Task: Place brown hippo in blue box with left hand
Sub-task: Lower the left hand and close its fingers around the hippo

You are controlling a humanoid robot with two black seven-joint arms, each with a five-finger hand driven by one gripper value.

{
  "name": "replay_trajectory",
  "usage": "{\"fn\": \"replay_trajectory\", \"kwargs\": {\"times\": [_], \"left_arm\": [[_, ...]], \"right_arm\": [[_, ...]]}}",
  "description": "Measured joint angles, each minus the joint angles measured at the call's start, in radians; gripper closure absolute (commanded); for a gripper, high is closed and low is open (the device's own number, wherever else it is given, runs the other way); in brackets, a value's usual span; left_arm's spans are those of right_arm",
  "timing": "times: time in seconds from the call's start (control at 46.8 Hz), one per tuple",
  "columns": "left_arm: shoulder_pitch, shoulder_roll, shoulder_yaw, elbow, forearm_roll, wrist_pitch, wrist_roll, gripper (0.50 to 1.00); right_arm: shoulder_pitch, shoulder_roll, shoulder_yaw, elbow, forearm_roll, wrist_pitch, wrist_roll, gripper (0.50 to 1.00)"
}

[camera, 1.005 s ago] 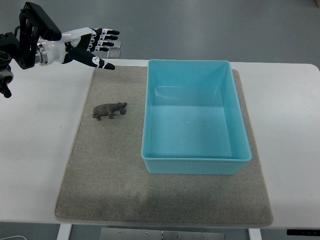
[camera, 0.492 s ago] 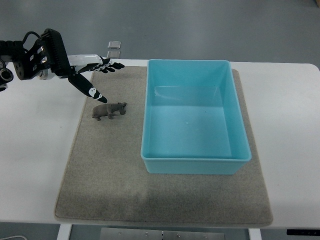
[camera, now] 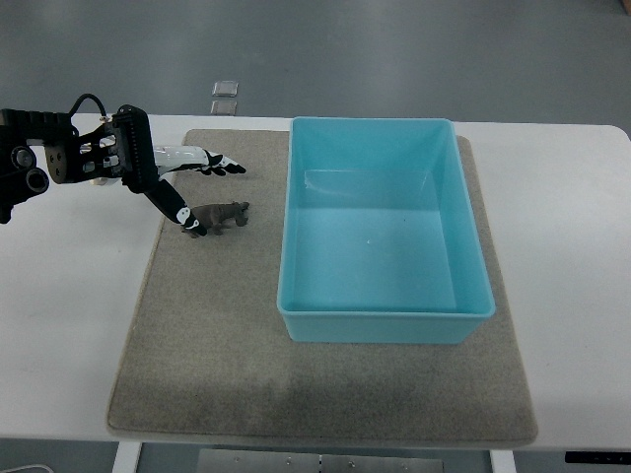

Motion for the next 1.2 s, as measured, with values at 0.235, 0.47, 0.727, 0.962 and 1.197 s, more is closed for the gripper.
{"fn": "replay_trajectory", "kwargs": {"times": [0.235,0.47,0.727,0.962,1.197], "left_arm": [[0.003,-0.001,0.000,0.019,-0.001,0.018,0.002,0.519],[0.004,-0.012,0.020,0.015,0.000,0.018,0.002,0.557],[0.005,-0.035,0.028,0.014,0.001,0.018,0.001,0.609],[0.004,-0.036,0.033,0.013,0.003,0.018,0.001,0.675],[0.002,-0.032,0.044,0.014,0.006,0.018,0.001,0.692]], "right_arm": [[0.000,0.000,0.000,0.000,0.001,0.000,0.000,0.564],[0.000,0.000,0.000,0.000,0.001,0.000,0.000,0.564],[0.000,0.000,0.000,0.000,0.000,0.000,0.000,0.564],[0.000,0.000,0.000,0.000,0.000,0.000,0.000,0.564],[0.000,0.000,0.000,0.000,0.000,0.000,0.000,0.564]]}}
